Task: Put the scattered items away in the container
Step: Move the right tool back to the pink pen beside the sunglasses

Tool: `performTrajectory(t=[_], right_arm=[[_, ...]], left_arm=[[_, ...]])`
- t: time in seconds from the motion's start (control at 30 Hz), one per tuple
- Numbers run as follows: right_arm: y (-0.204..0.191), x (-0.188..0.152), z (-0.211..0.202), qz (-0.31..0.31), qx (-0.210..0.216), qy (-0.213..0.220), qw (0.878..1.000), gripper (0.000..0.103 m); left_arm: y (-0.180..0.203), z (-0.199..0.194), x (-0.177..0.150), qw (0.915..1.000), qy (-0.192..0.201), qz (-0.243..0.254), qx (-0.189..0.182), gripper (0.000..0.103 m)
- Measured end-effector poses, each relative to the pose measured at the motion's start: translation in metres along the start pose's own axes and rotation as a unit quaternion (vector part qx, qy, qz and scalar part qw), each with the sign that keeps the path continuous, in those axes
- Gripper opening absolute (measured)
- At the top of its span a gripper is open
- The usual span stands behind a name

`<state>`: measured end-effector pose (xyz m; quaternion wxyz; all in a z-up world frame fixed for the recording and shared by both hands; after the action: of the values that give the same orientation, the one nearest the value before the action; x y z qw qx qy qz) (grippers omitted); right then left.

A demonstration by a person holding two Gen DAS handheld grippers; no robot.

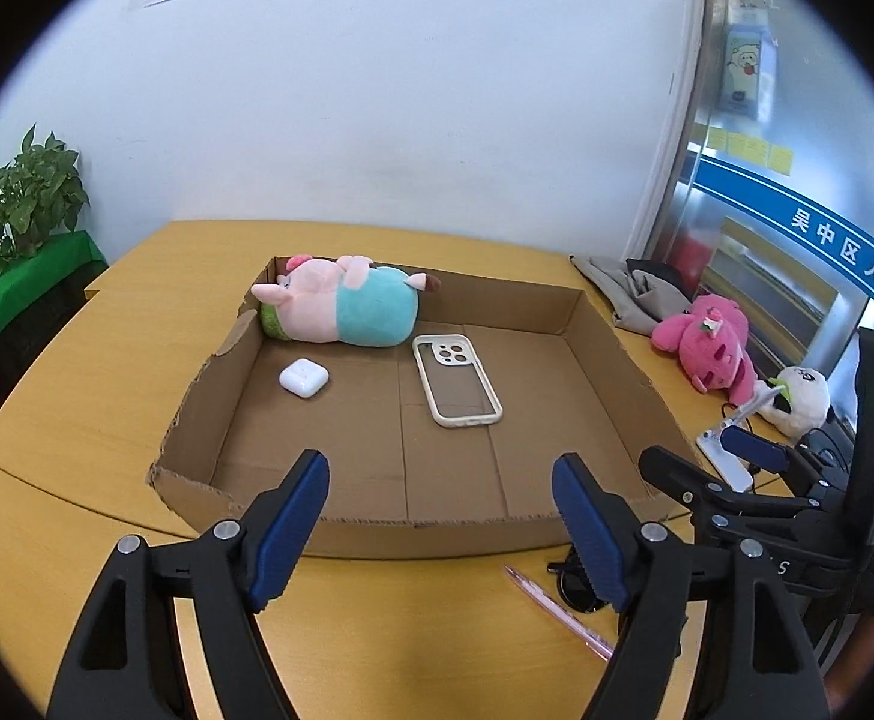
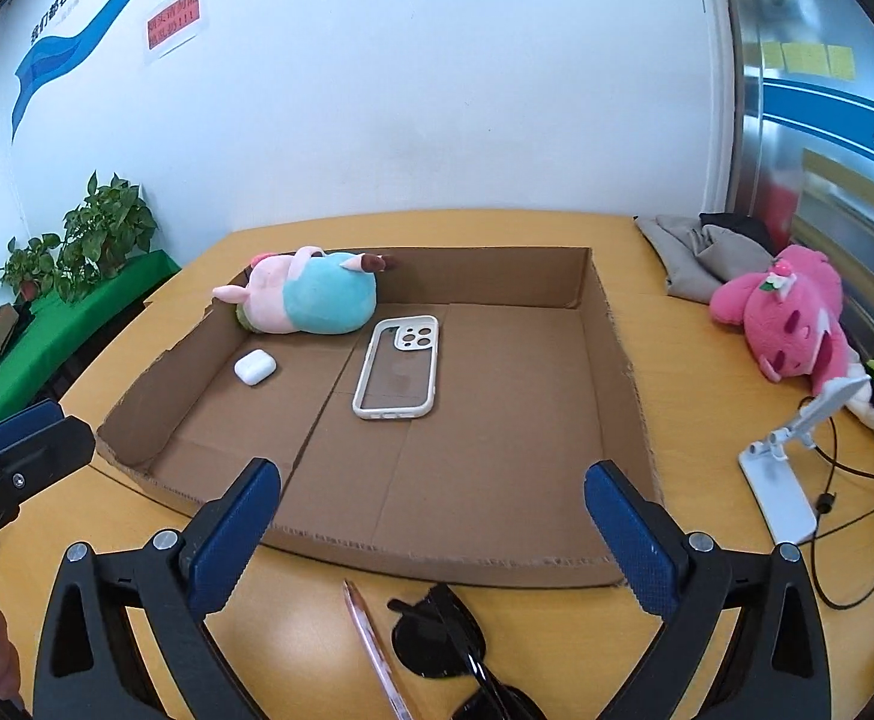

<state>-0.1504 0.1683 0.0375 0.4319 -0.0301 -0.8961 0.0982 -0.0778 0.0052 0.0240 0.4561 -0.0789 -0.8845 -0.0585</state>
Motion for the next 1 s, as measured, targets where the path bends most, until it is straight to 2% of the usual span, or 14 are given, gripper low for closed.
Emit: performTrajectory(t=[0.23,0.3,0.4,0.53,0.7,0.8,0.87,1.0], right_arm=[[0.003,-0.022,-0.017,-0.012,0.006,0.006,1.000,0.103],[0.004,-0.032,-0.017,-0.004,0.027,-0.001,1.000,0.103],[0.008,-0.053,-0.015,0.019,0.084,-0.038,0.996,0.103],[0.019,-0.092,-0.007,-0.013,0.080,-0.089,0.993,0.103],[0.024,-0.130,-0.002,-0.033,0.093,-0.129,0.987,0.102],[0.020,-0.140,-0.005,-0.044,0.108,-0.126,0.985,0.096],[0.018,-0.144,-0.008,-0.047,0.123,-0.123,0.984,0.086],[0.009,-0.149,-0.012,-0.067,0.134,-0.125,0.981,0.081]], left_arm=[[0.021,-0.007,-0.027,0.9998,-0.002,0.011,-0.014,0.077],[0.024,-0.005,-0.035,0.9997,-0.008,0.012,-0.018,0.077],[0.026,-0.001,-0.050,0.9994,-0.027,0.004,-0.023,0.077],[0.023,0.014,-0.071,0.9954,-0.072,-0.025,-0.059,0.077],[0.022,0.036,-0.091,0.9889,-0.116,-0.056,-0.075,0.077],[0.027,0.048,-0.104,0.9788,-0.149,-0.085,-0.112,0.077],[0.030,0.053,-0.112,0.9751,-0.166,-0.088,-0.118,0.077],[0.032,0.058,-0.125,0.9708,-0.186,-0.095,-0.117,0.077]])
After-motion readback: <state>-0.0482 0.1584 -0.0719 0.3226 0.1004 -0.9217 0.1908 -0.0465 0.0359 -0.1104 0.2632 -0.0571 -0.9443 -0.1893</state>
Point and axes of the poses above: each gripper's, at about its wrist camera, not at the fingertips, and z roughly the way its jaws point, y to its right, x to its top, the point moved 6 cm from there along z, roughly the way its jaws point, and after that the axes turned 10 degrees about z, right-handed, at the moved point
